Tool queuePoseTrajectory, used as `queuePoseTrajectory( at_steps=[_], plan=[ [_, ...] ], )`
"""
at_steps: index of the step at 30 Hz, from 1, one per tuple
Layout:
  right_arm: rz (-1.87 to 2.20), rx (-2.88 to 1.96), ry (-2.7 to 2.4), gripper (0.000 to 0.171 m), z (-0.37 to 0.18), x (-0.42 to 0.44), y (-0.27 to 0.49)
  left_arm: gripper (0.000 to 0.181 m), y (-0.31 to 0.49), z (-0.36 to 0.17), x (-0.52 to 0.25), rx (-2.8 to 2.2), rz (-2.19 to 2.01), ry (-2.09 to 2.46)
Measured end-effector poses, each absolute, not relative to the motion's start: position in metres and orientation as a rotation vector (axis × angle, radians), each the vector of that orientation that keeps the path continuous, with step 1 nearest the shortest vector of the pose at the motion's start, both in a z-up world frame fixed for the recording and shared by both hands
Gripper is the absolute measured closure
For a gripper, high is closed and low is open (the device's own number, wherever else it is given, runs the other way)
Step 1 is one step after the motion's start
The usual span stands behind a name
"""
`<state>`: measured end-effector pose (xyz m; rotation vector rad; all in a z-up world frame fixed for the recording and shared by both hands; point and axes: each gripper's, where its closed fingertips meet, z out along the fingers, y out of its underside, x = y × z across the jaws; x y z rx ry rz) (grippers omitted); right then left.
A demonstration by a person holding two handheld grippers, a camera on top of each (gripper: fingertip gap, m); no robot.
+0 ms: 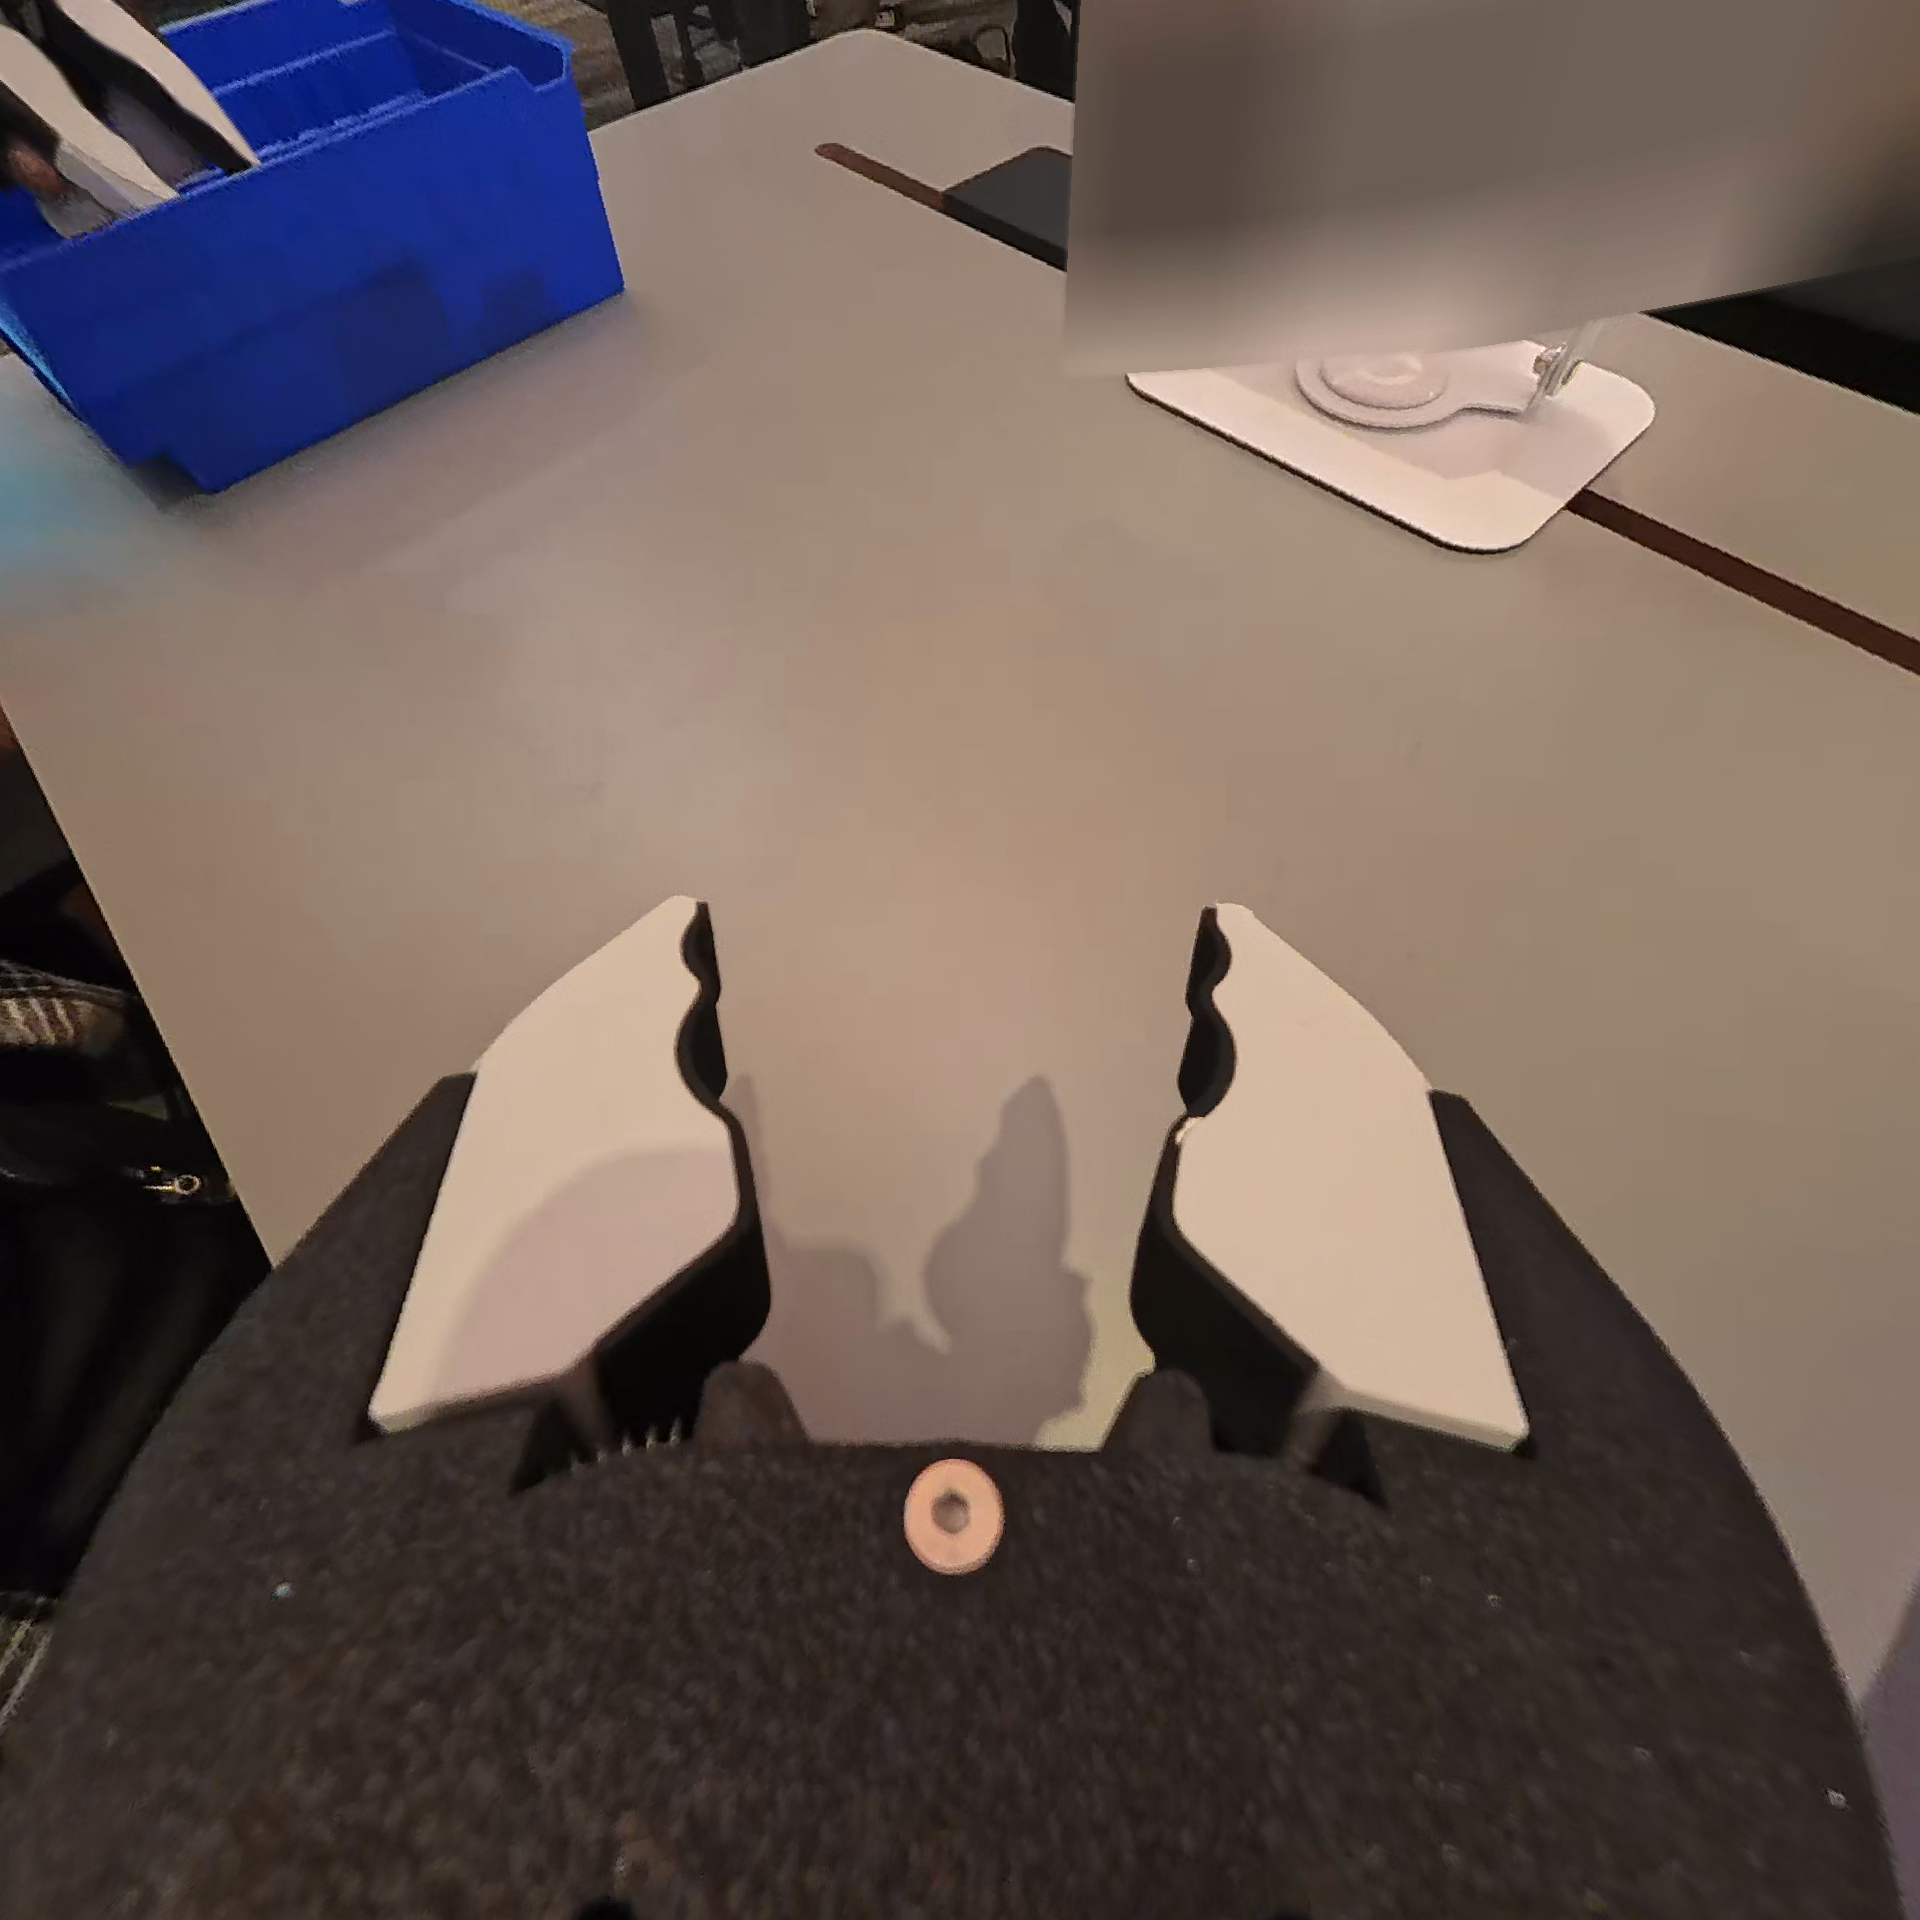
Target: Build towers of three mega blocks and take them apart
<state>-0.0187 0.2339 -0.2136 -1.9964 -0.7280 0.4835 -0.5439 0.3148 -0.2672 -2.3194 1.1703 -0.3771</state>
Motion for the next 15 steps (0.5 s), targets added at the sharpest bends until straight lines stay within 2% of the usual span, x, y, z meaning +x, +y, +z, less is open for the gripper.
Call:
queuePoseTrajectory(
  at_steps=[15],
  plan=[
    [0.486,-2.005,-0.736,0.084,-0.221,-0.013,0.229,0.153,0.320,-0.291,-0.539,-2.361,-0.412,1.264]
  ],
)
